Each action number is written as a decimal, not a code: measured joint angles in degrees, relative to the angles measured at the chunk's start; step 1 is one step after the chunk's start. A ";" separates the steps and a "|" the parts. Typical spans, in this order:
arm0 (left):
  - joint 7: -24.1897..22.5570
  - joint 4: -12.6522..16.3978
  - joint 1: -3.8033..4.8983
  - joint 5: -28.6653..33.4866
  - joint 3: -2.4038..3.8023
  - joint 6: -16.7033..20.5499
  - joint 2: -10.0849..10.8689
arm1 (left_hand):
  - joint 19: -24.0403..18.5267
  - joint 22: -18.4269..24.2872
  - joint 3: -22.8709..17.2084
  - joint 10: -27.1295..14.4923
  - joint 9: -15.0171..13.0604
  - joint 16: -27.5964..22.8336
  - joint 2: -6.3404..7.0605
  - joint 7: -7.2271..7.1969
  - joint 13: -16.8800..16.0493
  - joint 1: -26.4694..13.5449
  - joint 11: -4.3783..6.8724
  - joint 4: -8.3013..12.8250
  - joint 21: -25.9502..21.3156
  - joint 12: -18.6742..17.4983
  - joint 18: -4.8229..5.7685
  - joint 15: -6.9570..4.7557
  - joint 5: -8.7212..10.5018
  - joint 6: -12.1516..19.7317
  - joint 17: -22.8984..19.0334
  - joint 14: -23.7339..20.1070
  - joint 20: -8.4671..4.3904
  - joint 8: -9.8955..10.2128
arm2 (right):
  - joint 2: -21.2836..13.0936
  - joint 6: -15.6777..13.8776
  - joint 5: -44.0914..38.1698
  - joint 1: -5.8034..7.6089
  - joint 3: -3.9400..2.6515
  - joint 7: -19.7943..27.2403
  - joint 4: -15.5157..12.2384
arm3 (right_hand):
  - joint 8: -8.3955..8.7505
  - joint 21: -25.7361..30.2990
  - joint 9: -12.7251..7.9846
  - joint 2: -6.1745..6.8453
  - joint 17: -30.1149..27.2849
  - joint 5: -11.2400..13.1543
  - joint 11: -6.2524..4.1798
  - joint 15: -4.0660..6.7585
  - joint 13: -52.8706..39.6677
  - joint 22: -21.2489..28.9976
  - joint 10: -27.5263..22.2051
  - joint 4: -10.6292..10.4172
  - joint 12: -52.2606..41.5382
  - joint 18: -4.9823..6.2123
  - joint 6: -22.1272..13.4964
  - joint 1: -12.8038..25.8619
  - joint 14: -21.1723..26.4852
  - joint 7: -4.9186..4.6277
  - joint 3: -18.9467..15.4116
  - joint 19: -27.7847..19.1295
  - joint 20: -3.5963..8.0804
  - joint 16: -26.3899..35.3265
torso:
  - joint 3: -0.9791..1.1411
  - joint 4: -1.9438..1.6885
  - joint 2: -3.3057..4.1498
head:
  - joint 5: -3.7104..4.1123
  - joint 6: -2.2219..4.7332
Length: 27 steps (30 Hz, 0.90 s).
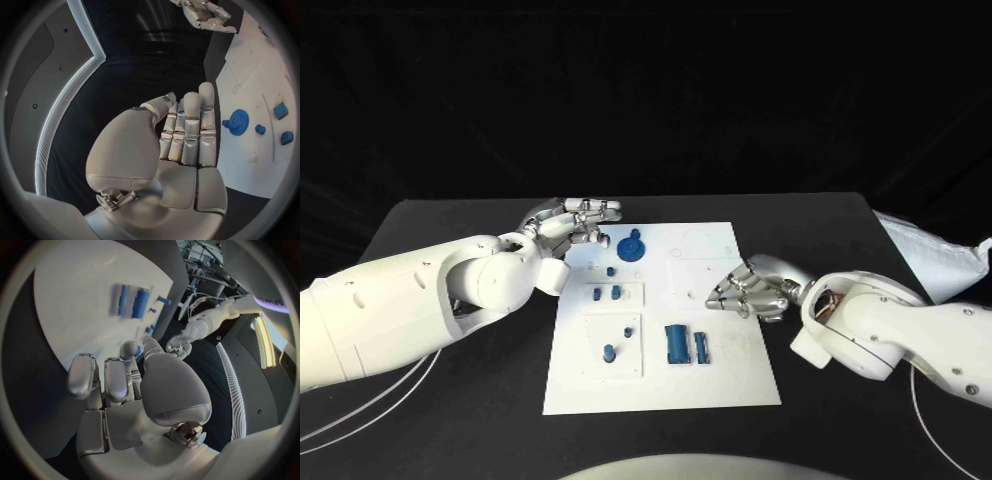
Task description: Assemble the parts on the task board
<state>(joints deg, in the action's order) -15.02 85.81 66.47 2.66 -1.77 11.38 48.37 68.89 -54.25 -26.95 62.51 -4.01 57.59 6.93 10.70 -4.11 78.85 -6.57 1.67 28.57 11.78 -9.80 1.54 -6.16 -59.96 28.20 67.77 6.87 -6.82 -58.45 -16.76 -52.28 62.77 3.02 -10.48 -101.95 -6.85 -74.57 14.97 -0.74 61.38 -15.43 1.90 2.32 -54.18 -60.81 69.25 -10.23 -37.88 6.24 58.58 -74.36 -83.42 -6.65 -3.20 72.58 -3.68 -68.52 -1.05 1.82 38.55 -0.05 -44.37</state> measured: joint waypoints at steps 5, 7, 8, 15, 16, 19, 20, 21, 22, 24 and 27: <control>-0.63 -1.31 -0.62 0.25 0.00 0.59 -0.64 | -1.50 0.59 0.74 -0.57 0.06 -0.64 -0.23 0.01 0.06 -0.23 -0.15 -0.10 -1.45 0.42 -0.01 0.10 0.00 0.42 -0.85 -2.60 0.22 -0.25 | 2.58 -0.73 13.46 1.93 -0.09 9.53 6.99 | 1.14 14.33 -0.51 -0.99 -19.35 0.27 1.11 -0.99 7.12 19.28 -5.28 1.45 8.10 3.48 -2.20 -2.84 6.39 -1.19 0.66 -10.89 -1.00 19.49 | -0.40 -0.10 -1.14 | 0.46 0.98; -0.98 -2.00 -0.84 0.43 0.00 1.06 -0.95 | -4.33 1.51 1.37 -0.85 0.06 -3.11 -0.22 0.21 0.13 -0.23 -0.43 -0.23 -3.37 0.89 0.00 0.40 0.00 0.64 -2.30 -5.83 0.54 -0.25 | 4.06 -0.80 18.61 2.28 -0.08 12.88 10.04 | 1.85 21.34 -1.05 -1.52 -25.42 0.68 2.29 -2.14 12.21 25.65 -8.89 2.13 13.74 3.90 -3.48 -4.44 10.36 -2.24 1.34 -14.63 -1.91 28.36 | -0.58 -0.12 -1.70 | 0.56 1.69; -1.26 -2.45 -0.94 0.60 0.00 1.43 -1.14 | -5.96 2.08 1.60 -1.01 0.09 -4.76 -0.18 0.32 0.16 -0.27 -0.59 -0.33 -4.49 1.08 0.00 0.67 0.00 0.75 -3.20 -7.56 0.72 -0.25 | 5.09 -0.80 21.75 2.48 -0.09 14.88 11.99 | 1.90 24.06 -1.26 -1.52 -27.21 1.00 2.85 -2.80 14.87 27.54 -10.02 2.39 16.29 3.92 -3.88 -5.03 11.69 -2.52 1.64 -15.61 -2.45 31.59 | -0.62 -0.12 -1.90 | 0.57 2.00; -3.69 -5.59 -1.53 1.76 0.03 3.96 -2.62 | -21.49 13.14 3.11 -4.07 0.22 -27.92 0.02 0.62 0.50 -1.22 -2.43 -1.84 -19.35 -0.55 0.00 5.27 0.00 3.92 -15.38 -16.88 4.69 0.53 | 11.45 0.23 36.09 2.82 -0.20 24.23 22.39 | 2.90 44.44 -4.24 -1.87 -41.96 4.51 7.29 -7.71 33.17 40.88 -12.97 5.07 28.84 3.92 -3.75 -7.77 23.09 -5.12 5.57 -21.97 -7.67 53.61 | -0.69 0.02 -2.99 | 0.41 4.93; -4.07 -6.00 -1.64 1.92 0.03 4.25 -2.88 | -22.43 15.40 3.43 -4.24 0.23 -31.20 0.02 0.77 0.50 -1.22 -2.59 -1.97 -21.33 -1.08 0.00 5.78 0.00 4.05 -17.01 -16.52 5.64 0.63 | 12.15 0.45 37.39 2.79 -0.22 25.09 23.54 | 2.90 46.07 -4.74 -1.96 -43.58 4.67 7.07 -8.06 35.31 42.13 -12.12 5.69 29.55 3.92 -3.61 -7.87 22.66 -5.12 6.19 -21.07 -7.98 55.11 | -0.65 0.01 -3.20 | 0.36 5.29; -5.25 -7.22 -1.95 2.44 0.03 5.13 -3.75 | -23.08 20.37 4.72 -4.87 0.22 -38.20 -0.18 0.82 0.50 -1.02 -3.01 -1.97 -24.48 -2.53 0.00 6.69 0.00 4.10 -20.36 -15.62 7.58 1.33 | 14.00 1.27 40.69 2.62 -0.32 27.40 26.59 | 2.90 50.60 -6.52 -1.71 -48.44 4.67 6.83 -8.04 41.93 45.76 -9.74 7.56 30.97 3.93 -3.14 -6.95 20.02 -5.06 8.06 -18.12 -8.07 59.05 | -0.54 -0.12 -3.67 | 0.25 6.10; -5.56 -7.47 -2.02 2.57 0.03 5.36 -3.95 | -23.02 21.82 5.16 -4.89 0.23 -40.02 -0.31 0.82 0.50 -0.89 -3.03 -1.97 -24.82 -2.93 0.00 6.92 0.00 4.10 -21.19 -15.38 7.89 1.33 | 14.41 1.51 41.43 2.55 -0.34 27.95 27.27 | 2.90 51.22 -6.80 -1.63 -49.12 4.67 6.69 -8.12 42.85 46.27 -9.52 7.88 31.06 3.92 -3.08 -6.56 19.69 -5.00 8.38 -17.69 -8.09 59.58 | -0.49 -0.19 -3.77 | 0.22 6.34; -5.86 -7.64 -2.07 2.69 0.03 5.56 -4.10 | -23.02 22.70 5.29 -4.89 0.22 -41.04 -0.56 0.82 0.50 -0.64 -3.03 -1.97 -24.82 -3.00 0.00 6.98 0.00 4.10 -21.66 -15.09 7.89 1.33 | 14.73 1.73 42.09 2.48 -0.35 28.43 27.80 | 2.90 52.41 -7.31 -1.53 -50.32 4.67 6.60 -8.05 44.49 47.20 -9.04 8.46 31.06 3.92 -3.07 -5.87 19.00 -4.99 8.96 -16.93 -8.05 60.54 | -0.47 -0.25 -3.84 | 0.18 6.56; -6.13 -7.80 -2.11 2.79 0.03 5.75 -4.21 | -23.06 23.67 5.52 -4.95 0.25 -42.04 -0.80 0.77 0.53 -0.51 -3.03 -2.07 -24.82 -3.26 0.00 6.96 0.00 4.17 -22.08 -14.69 7.92 1.62 | 15.06 1.94 42.70 2.42 -0.36 28.86 28.32 | 2.98 53.32 -7.73 -1.48 -51.18 4.76 6.68 -8.15 45.65 47.89 -8.95 8.90 31.11 3.92 -3.09 -5.05 18.73 -4.97 9.38 -16.58 -8.02 61.24 | -0.44 -0.32 -3.88 | 0.16 6.76; -6.12 -7.80 -2.12 2.79 0.02 5.80 -4.10 | -25.80 25.89 7.00 -8.52 1.01 -43.40 -1.46 0.08 1.26 -5.16 -2.52 -1.96 -25.61 -3.89 0.00 6.41 0.23 7.63 -22.62 -17.64 7.26 2.79 | 15.01 1.90 42.74 2.43 -0.36 28.86 28.10 | 3.92 55.11 -8.40 -1.01 -52.31 5.59 6.15 -7.74 46.87 49.09 -12.26 9.47 31.71 3.92 -6.32 0.18 22.33 -4.22 9.14 -19.47 -7.38 62.09 | -0.42 -0.36 -3.89 | 0.14 6.82; -6.03 -7.52 -2.24 2.76 0.02 6.04 -4.05 | -30.56 29.06 9.22 -14.46 2.10 -45.01 -3.04 -1.05 2.31 -13.38 -1.52 -1.86 -26.71 -4.81 0.50 5.53 1.38 13.39 -24.29 -23.17 5.74 4.27 | 14.74 1.54 42.74 2.37 -0.39 28.78 27.68 | 5.02 57.38 -9.18 -0.39 -53.40 6.71 5.26 -5.96 47.78 50.46 -18.73 10.05 32.51 2.92 -12.25 8.60 29.24 -2.98 8.42 -25.52 -6.11 62.86 | -0.37 -0.40 -4.04 | 0.14 6.90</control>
<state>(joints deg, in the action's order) -21.05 78.29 64.23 5.42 -1.75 17.42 44.33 38.33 -25.19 -17.73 48.06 -1.91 12.58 3.89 9.65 -1.80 65.47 -8.09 -0.19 1.86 6.97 -9.30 7.08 -4.78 -46.57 3.91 44.60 12.60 -2.55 -43.71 -15.22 -9.54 65.14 2.64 18.30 -74.27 -1.83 -17.19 5.79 -1.13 7.98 -8.71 7.15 -3.64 -6.40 -10.35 50.52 -0.18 -5.38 9.16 46.33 -65.77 -54.18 -9.62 5.22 47.06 -9.80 -5.65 -1.42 1.42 34.51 0.09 -37.47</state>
